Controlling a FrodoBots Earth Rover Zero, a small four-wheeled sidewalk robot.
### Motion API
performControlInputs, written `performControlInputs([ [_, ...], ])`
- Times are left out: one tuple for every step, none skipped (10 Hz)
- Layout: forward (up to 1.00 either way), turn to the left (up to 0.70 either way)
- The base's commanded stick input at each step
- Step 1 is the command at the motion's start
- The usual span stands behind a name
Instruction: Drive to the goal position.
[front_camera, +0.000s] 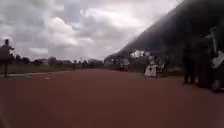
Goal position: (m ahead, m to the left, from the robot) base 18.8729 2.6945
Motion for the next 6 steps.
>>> performControlInputs([
  [0.70,0.00],
  [0.70,0.00],
  [0.70,0.00],
  [0.70,0.00],
  [0.70,0.00],
  [0.70,0.00],
])
